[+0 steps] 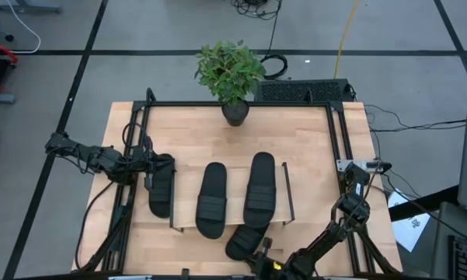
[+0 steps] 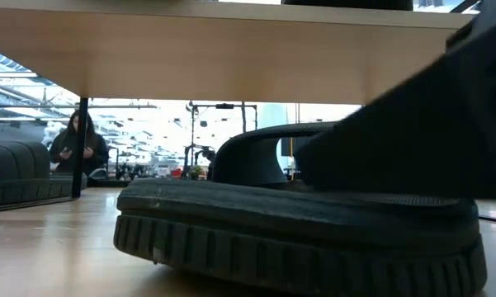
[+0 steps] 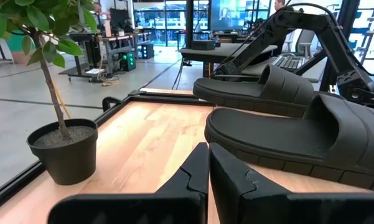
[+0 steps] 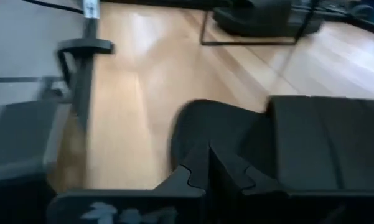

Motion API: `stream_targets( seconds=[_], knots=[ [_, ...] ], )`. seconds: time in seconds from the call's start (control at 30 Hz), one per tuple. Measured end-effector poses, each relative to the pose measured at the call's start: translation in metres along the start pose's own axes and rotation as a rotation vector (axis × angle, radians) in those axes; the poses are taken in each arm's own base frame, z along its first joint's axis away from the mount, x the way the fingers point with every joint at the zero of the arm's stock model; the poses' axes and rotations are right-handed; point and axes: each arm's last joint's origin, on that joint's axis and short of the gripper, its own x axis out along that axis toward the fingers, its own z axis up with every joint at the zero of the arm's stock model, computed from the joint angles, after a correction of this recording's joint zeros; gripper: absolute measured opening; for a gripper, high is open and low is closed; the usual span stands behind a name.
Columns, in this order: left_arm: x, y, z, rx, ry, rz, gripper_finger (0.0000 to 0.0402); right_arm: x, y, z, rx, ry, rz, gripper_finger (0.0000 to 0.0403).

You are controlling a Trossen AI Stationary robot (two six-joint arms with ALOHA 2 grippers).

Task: Pick and place slides into the shelf
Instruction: Put the black slipper under the shelf

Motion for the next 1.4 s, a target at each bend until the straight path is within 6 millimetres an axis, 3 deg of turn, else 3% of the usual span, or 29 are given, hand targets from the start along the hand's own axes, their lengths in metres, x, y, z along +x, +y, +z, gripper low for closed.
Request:
stream_targets(
  seconds=[0.33, 0.53, 0.83, 1.07, 1.4],
  knots=[
    [0.000, 0.000, 0.000, 0.001, 0.003, 0.000, 0.0017, -0.013, -0.011, -0.011, 0.035, 0.032, -0.099, 0.0000],
    [0.000, 0.000, -0.001, 0.002, 0.006, 0.000, 0.0017, -0.022, -0.021, -0.007, 0.101, 0.091, -0.128, 0.0000],
    [0.000, 0.000, -0.001, 0.002, 0.006, 0.000, 0.0017, -0.014, -0.039, -0.010, 0.088, 0.122, -0.232, 0.0000],
    [0.000, 0.000, -0.001, 0.001, 0.006, 0.000, 0.0017, -0.008, -0.042, -0.009, 0.074, 0.137, -0.241, 0.0000],
    [0.001, 0.000, -0.005, 0.011, 0.014, 0.000, 0.0017, -0.025, -0.055, -0.004, 0.115, 0.202, -0.293, 0.0000]
  ],
)
